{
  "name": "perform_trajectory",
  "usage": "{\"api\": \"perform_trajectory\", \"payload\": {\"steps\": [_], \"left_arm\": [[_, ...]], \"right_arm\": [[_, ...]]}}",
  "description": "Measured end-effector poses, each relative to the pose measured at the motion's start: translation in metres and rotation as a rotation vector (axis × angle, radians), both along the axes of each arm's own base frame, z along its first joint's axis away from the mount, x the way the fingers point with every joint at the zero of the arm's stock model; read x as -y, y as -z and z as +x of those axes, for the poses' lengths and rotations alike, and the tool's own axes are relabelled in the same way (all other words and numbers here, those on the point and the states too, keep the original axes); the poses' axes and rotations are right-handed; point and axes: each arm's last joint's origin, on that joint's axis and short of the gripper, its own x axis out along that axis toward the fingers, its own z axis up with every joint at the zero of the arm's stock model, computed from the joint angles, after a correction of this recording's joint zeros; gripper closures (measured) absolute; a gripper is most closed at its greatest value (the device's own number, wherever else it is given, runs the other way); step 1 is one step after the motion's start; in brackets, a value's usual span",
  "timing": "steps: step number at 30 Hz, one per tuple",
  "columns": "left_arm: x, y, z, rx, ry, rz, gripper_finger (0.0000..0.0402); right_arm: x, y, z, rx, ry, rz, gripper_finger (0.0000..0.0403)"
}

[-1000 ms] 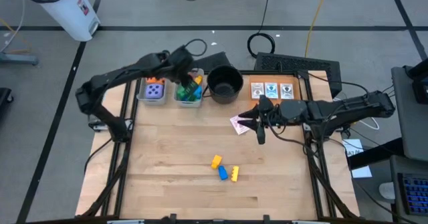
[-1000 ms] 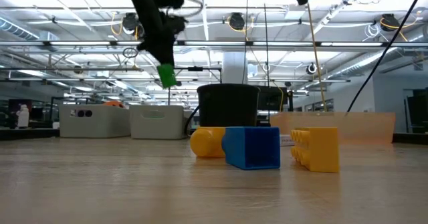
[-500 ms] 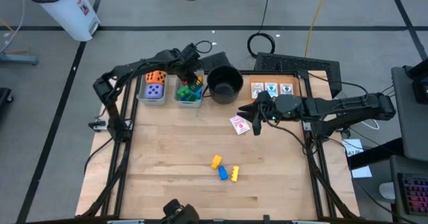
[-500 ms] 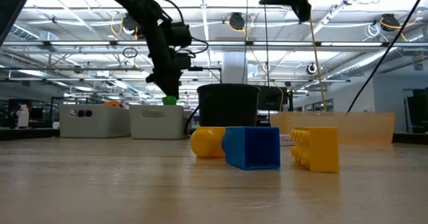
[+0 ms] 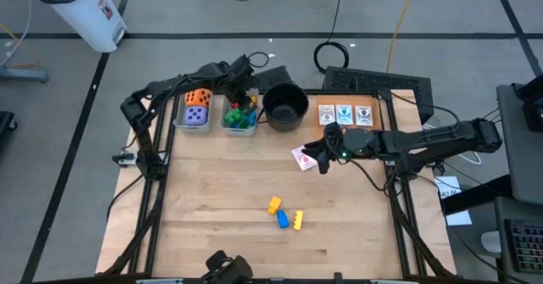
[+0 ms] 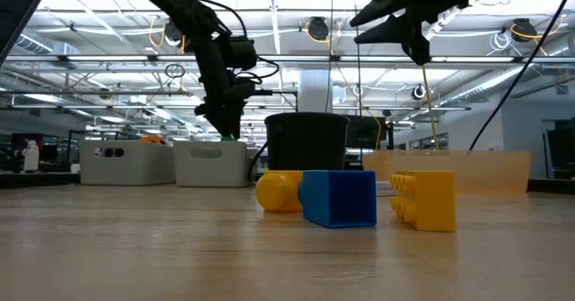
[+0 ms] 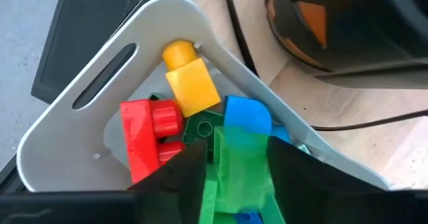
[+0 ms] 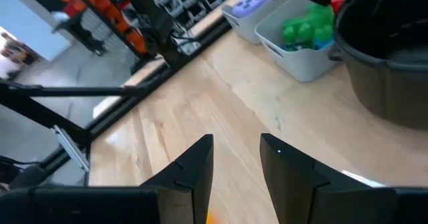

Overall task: Pick & Place Toys
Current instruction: Put the green game piece into the right gray bin, then put the yellow game piece into the right gray bin

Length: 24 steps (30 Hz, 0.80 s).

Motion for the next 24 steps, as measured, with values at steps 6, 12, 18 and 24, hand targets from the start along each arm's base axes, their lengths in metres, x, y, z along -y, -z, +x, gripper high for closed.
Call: {"api": "perform_trajectory", "payload": {"steps": [6,12,18,24], "left_arm": [[0.003,-0.011,-0.004,0.025,-0.007,0.006,0.0189],[0.024,-0.05,-0.012,0.115,-0.001,0.058,0.0184],[0.072,-0.088,-0.014,0.227,0.075,0.015,0.0202],[0.143,-0.098,0.009,0.282,0.164,-0.077,0.0219]], "right_arm": [[0.0,0.0,0.002,0.073,0.0,0.004,0.0287],[0.0,-0.001,0.002,0.084,-0.007,-0.01,0.0287],[-0.002,-0.001,0.002,0.083,-0.051,0.004,0.0287],[-0.006,0.0,0.002,0.073,-0.205,0.029,0.0287]]}}
